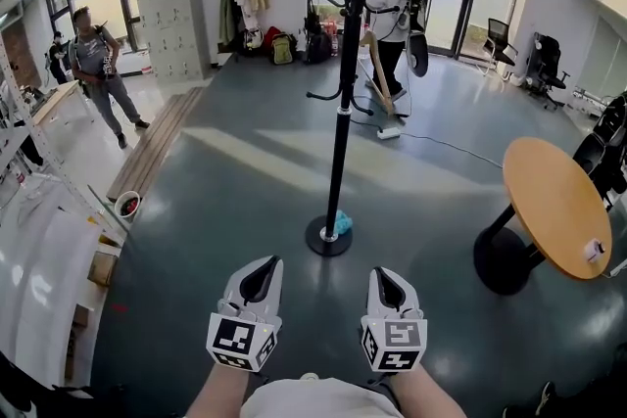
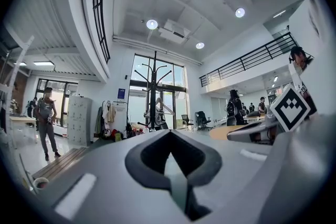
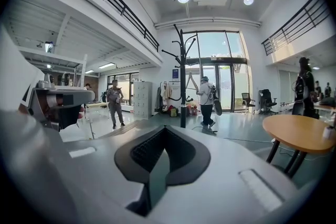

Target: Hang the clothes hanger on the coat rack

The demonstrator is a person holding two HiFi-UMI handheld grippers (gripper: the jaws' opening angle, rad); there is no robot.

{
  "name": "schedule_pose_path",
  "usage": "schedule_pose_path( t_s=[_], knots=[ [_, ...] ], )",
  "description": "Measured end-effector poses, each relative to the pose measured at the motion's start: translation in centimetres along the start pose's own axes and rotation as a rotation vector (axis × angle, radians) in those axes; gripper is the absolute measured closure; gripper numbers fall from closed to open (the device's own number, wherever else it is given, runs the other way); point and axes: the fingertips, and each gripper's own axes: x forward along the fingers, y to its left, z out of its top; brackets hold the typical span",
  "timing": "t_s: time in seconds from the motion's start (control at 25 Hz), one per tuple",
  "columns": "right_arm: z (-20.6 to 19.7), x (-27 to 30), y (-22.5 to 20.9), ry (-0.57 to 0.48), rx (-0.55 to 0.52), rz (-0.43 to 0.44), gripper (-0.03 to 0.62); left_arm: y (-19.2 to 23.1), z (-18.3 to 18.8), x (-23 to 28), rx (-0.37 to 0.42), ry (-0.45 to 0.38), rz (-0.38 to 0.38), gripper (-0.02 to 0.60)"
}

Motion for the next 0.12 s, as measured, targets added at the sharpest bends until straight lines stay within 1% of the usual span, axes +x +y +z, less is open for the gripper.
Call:
schedule_pose_path(
  t_s=[0.12],
  knots=[
    [-0.19, 0.09, 0.05, 0.004, 0.002, -0.001, 0.568, 0.09, -0.19, 0.0, 0.0, 0.002, -0.001, 0.581]
  ],
)
